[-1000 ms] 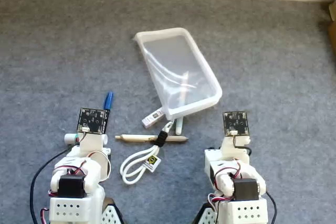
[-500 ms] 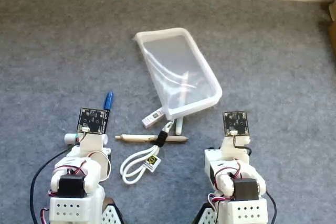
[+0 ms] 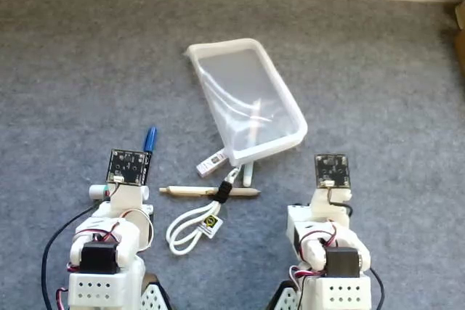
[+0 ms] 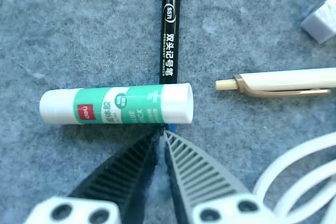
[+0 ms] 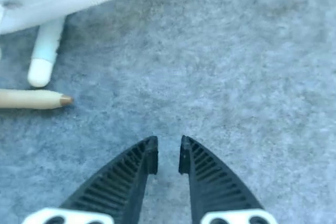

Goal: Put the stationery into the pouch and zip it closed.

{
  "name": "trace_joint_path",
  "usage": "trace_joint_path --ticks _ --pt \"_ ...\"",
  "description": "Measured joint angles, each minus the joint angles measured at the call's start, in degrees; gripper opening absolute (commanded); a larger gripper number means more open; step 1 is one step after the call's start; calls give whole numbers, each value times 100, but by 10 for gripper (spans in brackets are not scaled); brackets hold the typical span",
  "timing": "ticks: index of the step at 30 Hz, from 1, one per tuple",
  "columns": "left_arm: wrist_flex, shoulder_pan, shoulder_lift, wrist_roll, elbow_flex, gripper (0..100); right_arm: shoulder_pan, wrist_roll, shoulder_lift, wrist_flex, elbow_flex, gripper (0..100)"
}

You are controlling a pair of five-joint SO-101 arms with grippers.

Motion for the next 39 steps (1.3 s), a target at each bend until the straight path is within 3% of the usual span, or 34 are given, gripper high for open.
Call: trace_joint_path --ticks 6,14,34,39 --pt "0 0 0 0 0 7 334 0 0 0 -105 70" --pt "0 0 0 0 0 7 484 0 -35 0 -1327 70" --pt "0 0 0 0 0 7 396 0 -35 0 -3411 69" --pt "0 0 0 0 0 7 97 0 870 0 -3851 69"
